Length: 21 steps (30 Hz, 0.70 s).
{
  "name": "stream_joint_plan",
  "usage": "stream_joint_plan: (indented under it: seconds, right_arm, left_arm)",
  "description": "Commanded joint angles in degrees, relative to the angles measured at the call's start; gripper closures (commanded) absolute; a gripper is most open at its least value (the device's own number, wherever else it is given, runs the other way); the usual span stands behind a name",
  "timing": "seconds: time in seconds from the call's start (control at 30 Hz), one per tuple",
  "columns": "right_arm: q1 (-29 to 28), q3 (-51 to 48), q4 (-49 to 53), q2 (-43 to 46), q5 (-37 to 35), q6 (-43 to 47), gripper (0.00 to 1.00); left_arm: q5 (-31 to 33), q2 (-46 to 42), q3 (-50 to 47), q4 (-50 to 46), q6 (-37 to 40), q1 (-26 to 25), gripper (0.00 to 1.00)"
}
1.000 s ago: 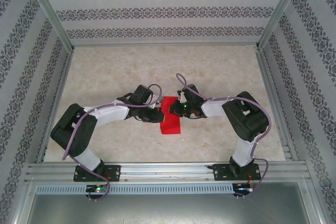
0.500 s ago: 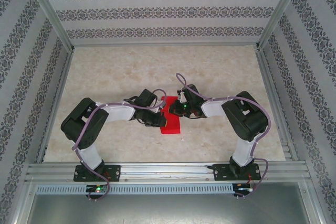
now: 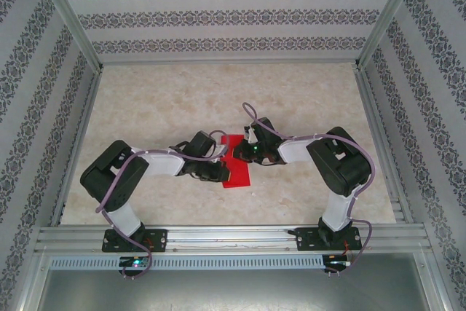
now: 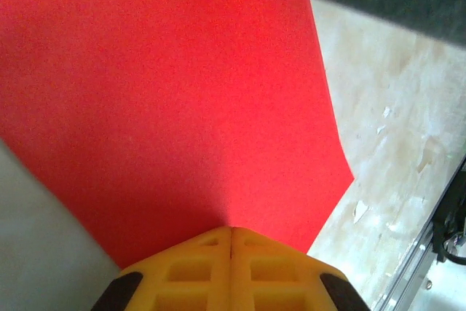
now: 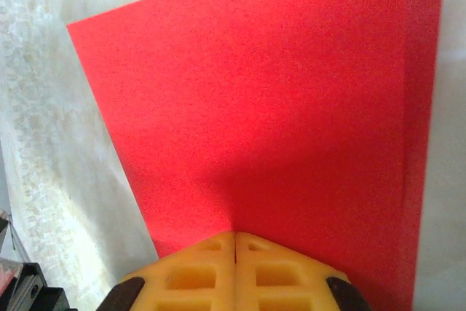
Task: Fold a paper plane with a square sheet of paper (fold left side to right side)
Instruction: First fold the square sheet of paper in half at the center of the table.
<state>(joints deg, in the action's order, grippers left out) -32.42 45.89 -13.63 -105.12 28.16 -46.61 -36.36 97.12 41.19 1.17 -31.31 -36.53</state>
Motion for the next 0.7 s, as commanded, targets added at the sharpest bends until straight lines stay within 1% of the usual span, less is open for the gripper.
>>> stream_joint_plan:
  seconds: [0.0, 0.17, 0.43, 0.67]
  right_arm:
    - [0.2, -2.5, 6.0, -3.7, -4.6, 0.3, 1.0]
    - [0.3, -2.6, 6.0, -3.1, -4.4, 0.6, 1.0]
    - [0.3, -3.1, 6.0, -1.7, -3.8, 1.1, 1.0]
    - [0.1, -3.3, 6.0, -0.9, -3.7, 1.2, 1.0]
  left_arm:
    - [0.8, -1.8, -4.3, -6.9, -1.2, -1.9, 0.96]
    - [1.4, -4.4, -6.6, -7.6, -1.3, -1.9, 0.96]
    - [0.3, -9.0, -7.2, -6.9, -2.1, -1.9, 0.96]
    - [-0.4, -12.5, -3.2, -7.8, -2.7, -0.8, 0.96]
